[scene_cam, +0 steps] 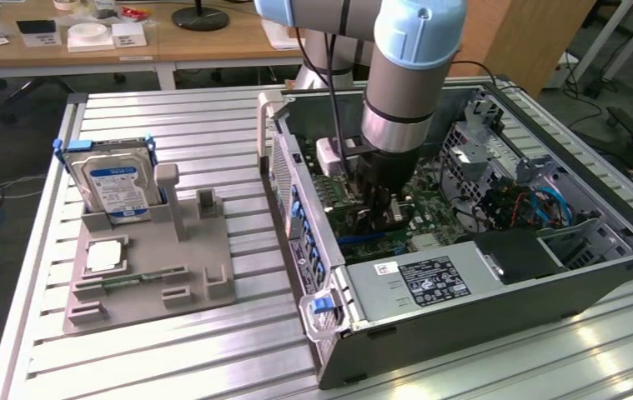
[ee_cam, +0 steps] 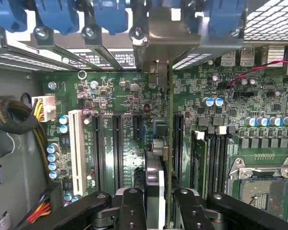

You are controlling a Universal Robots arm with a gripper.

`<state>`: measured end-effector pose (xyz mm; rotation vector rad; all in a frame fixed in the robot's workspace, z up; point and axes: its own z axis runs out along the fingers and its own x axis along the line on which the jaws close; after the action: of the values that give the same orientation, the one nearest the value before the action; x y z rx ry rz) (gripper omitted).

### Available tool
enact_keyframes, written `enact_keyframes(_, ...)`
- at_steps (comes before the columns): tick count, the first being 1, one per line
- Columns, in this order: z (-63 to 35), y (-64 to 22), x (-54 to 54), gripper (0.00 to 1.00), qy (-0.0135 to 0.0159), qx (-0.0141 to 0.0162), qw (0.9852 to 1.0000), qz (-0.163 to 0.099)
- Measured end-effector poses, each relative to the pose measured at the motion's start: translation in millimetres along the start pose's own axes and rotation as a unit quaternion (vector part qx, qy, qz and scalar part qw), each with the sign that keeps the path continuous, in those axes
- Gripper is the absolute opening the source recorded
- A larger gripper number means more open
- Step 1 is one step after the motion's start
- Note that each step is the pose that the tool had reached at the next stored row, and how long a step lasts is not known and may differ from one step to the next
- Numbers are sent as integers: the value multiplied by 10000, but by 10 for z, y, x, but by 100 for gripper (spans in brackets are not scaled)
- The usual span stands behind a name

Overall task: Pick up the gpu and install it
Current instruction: 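Insert the gpu into the slot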

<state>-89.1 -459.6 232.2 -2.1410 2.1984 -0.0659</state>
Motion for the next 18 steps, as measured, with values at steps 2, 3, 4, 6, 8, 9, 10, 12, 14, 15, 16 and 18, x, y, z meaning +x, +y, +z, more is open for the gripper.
enact_keyframes(2,11,1,0,28,0,0,10000,0)
enact_keyframes(3,17,1,0,28,0,0,10000,0)
enact_keyframes(4,23,2,1,28,0,0,10000,0)
enact_keyframes(6,36,3,1,28,0,0,10000,0)
enact_keyframes(8,44,4,1,28,1,-1,10000,0)
enact_keyframes(9,45,4,2,28,2,-1,10000,0)
enact_keyframes(10,45,4,1,28,2,-1,10000,0)
enact_keyframes(12,45,4,1,28,0,0,10000,0)
enact_keyframes(14,42,3,0,28,-2,1,10000,0)
enact_keyframes(15,39,3,0,28,-1,0,10000,0)
enact_keyframes(16,38,3,1,28,-1,0,10000,0)
enact_keyframes(18,38,3,1,28,0,0,10000,0)
